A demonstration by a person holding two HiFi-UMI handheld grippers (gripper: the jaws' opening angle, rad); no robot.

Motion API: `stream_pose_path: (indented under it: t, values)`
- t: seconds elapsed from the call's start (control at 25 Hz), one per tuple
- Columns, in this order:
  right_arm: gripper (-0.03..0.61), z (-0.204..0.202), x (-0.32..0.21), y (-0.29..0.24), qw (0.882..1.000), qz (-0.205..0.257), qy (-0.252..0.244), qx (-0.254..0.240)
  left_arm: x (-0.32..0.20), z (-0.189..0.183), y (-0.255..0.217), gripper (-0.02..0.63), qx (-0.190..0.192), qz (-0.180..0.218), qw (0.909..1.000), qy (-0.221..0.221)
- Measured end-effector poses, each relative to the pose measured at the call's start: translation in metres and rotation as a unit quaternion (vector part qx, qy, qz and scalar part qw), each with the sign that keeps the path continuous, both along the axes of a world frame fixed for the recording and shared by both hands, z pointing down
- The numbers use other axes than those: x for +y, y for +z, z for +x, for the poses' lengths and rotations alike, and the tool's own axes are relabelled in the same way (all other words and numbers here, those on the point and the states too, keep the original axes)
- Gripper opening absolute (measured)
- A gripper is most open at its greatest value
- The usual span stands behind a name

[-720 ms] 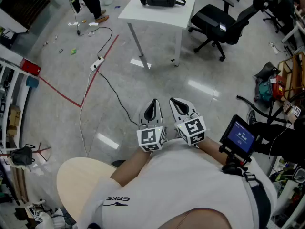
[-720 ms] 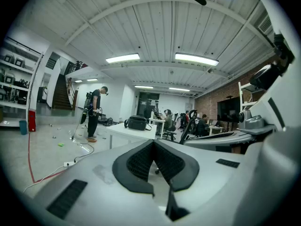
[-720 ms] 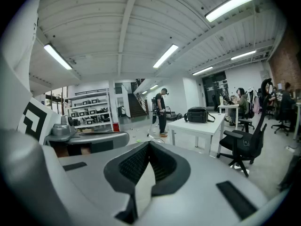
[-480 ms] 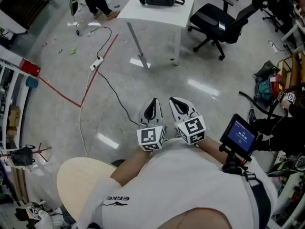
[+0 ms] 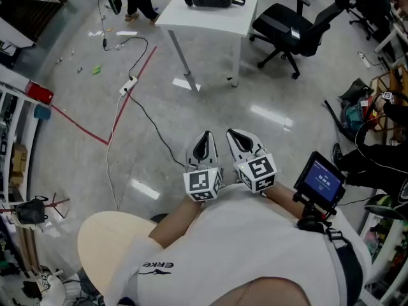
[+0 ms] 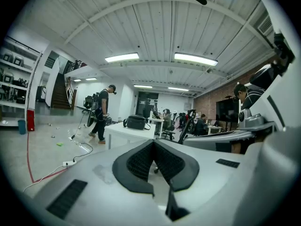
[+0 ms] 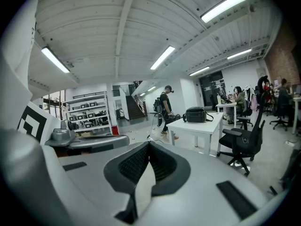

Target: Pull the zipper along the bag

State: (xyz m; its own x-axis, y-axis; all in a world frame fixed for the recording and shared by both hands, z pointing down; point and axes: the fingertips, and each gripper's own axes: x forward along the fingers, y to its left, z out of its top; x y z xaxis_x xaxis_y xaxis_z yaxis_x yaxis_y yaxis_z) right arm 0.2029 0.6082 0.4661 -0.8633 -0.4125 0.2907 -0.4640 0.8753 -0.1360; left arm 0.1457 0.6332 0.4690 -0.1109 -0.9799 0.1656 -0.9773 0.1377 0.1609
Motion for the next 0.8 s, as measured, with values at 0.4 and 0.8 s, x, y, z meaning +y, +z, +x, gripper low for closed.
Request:
stream_pose_path:
  t: [0.4, 0.8]
  values:
    - [0.005, -0.007, 0.004, -0.003, 1.0, -0.002, 0.021, -0.001, 0.003, -0.008, -0.002, 0.002, -0.001, 0.002, 0.9999, 0.012]
    - [0.005, -0.017, 0.011, 0.003, 0.999, 0.0, 0.039, 0.011, 0.006, -0.022, 0.004, 0.002, 0.003, 0.008, 0.9996, 0.027]
